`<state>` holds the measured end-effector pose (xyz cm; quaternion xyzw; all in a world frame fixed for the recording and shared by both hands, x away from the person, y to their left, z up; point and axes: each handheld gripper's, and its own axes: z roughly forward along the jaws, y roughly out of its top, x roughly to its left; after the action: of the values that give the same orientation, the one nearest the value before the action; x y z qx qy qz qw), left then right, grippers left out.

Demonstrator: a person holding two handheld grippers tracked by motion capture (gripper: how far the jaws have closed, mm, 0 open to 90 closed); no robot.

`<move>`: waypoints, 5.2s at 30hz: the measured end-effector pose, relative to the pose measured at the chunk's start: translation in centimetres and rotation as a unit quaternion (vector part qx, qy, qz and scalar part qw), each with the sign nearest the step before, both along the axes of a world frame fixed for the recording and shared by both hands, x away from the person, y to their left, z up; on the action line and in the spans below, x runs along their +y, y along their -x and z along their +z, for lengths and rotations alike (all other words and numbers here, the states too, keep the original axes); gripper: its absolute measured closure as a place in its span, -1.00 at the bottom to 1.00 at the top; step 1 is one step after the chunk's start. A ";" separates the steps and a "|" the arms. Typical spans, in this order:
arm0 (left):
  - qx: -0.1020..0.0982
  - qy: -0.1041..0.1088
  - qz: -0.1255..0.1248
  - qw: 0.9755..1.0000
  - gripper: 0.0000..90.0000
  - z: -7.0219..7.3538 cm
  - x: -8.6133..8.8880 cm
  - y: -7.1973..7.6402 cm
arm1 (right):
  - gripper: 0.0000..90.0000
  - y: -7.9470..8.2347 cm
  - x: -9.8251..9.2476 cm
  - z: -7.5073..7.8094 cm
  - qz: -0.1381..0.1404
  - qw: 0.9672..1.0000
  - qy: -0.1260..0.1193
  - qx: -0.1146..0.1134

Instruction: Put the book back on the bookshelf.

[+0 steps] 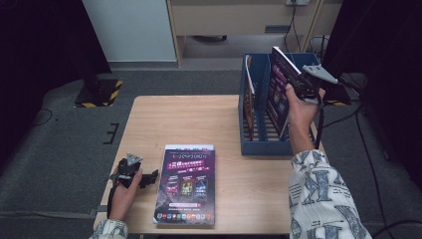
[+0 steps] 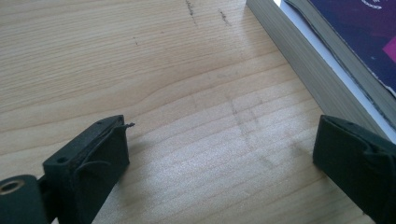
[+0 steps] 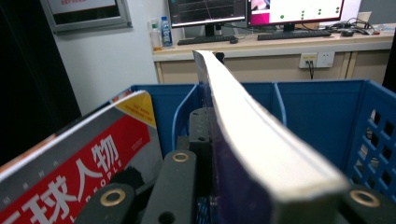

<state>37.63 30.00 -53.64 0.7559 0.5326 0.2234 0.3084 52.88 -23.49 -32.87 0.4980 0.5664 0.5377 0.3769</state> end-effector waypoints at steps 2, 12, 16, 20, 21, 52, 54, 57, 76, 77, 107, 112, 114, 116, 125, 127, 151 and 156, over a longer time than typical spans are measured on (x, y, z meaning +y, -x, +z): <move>0.000 0.000 0.000 1.000 -0.94 0.0 0.0 0.0 | 0.83 0.0 0.0 -0.3 -0.003 1.000 -0.001 0.002; 0.000 0.000 -0.001 1.000 -0.94 0.0 0.0 0.0 | 0.83 -0.2 0.3 -1.8 -0.005 1.000 0.007 0.006; 0.000 0.000 -0.001 1.000 -0.94 0.0 0.0 0.0 | 0.83 -0.2 0.3 -2.3 -0.009 1.000 0.010 0.006; 0.001 0.000 -0.002 1.000 -0.94 0.0 0.0 -0.1 | 0.83 -0.4 0.3 -2.9 -0.012 1.000 0.011 0.008; 0.001 0.000 -0.002 1.000 -0.95 0.0 0.0 -0.1 | 0.83 -0.4 0.4 -3.1 -0.012 1.000 0.011 0.009; 0.001 0.000 -0.003 1.000 -0.94 0.0 -0.1 -0.1 | 0.80 0.4 0.7 -4.5 0.023 0.999 0.020 0.016; 0.001 0.000 -0.003 1.000 -0.94 0.0 -0.1 -0.1 | 0.79 0.4 0.7 -4.5 0.024 0.999 0.018 0.015; 0.001 0.000 -0.003 1.000 -0.94 0.0 -0.1 -0.1 | 0.81 0.5 0.6 -4.6 0.027 0.999 0.024 0.013; 0.001 0.000 -0.004 1.000 -0.94 0.0 -0.1 -0.1 | 0.83 0.6 0.6 -3.7 -0.008 1.000 0.022 -0.003; 0.000 0.000 -0.004 1.000 -0.94 0.0 -0.1 -0.1 | 0.83 0.5 0.6 -3.7 -0.012 1.000 0.022 -0.003; 0.000 0.000 -0.006 1.000 -0.94 0.0 -0.2 -0.1 | 0.69 0.3 3.3 -5.2 -0.009 0.999 0.030 -0.009; 0.000 0.000 -0.006 1.000 -0.94 0.0 -0.2 -0.1 | 0.53 0.4 3.3 -5.2 0.005 1.000 0.026 -0.005; 0.000 0.000 -0.006 1.000 -0.94 0.0 -0.2 -0.1 | 0.46 0.5 3.2 -5.2 0.009 1.000 0.028 -0.004; 0.000 0.000 -0.006 1.000 -0.94 0.0 -0.2 -0.1 | 0.39 0.6 3.2 -5.3 0.011 1.000 0.027 -0.002; 0.000 0.000 -0.005 1.000 -0.94 0.0 -0.2 -0.1 | 0.03 1.1 2.9 -5.3 0.023 0.999 0.025 0.005; 0.000 0.001 -0.005 1.000 -0.94 0.0 -0.2 -0.1 | -0.01 1.2 2.9 -5.3 0.025 0.999 0.030 0.011; 0.000 0.001 -0.004 1.000 -0.94 0.0 -0.2 -0.1 | -0.62 2.0 2.9 -5.8 0.044 0.998 0.021 0.042; 0.000 0.001 -0.004 1.000 -0.94 0.0 -0.2 -0.1 | -0.67 2.4 2.7 -5.7 0.048 0.998 0.017 0.045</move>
<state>37.70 29.79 -53.65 0.7578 0.5294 0.2217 0.3103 50.49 -20.79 -38.52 0.4873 0.6153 0.5227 0.3327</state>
